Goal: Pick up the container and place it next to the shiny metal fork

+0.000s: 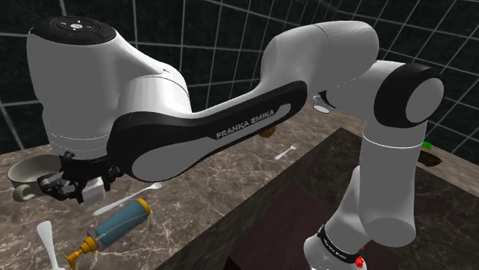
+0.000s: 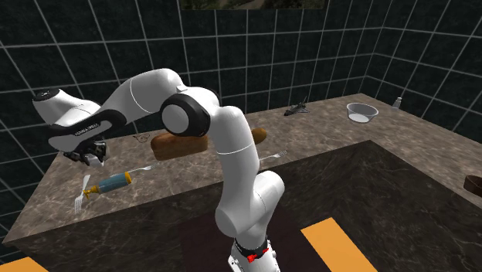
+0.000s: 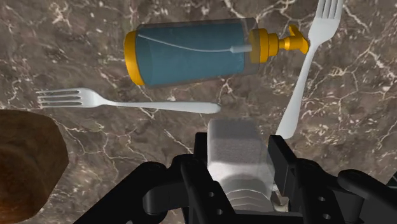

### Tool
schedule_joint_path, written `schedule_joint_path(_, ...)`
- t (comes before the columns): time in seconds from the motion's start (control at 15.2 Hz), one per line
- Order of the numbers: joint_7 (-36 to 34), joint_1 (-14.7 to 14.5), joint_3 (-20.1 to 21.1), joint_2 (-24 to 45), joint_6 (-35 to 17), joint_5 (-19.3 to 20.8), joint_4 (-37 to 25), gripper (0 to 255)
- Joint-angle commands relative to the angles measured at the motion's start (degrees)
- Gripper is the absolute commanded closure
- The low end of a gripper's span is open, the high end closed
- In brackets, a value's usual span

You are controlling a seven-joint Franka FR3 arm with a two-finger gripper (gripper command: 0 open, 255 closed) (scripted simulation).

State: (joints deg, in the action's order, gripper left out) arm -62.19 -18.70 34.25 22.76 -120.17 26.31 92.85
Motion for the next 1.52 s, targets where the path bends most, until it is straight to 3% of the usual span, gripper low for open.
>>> schedule_joint_path(0.0,-0.42,-0.01,-0.23,0.43,-1.21,0.46,0.86,255)
schedule_joint_path(1.19,-5.62,-1.50,-3.24,6.13,-11.34,6.27,6.56,255)
schedule_joint_path(1.45,-5.75,-1.53,-3.30,6.29,-11.51,6.42,6.62,255)
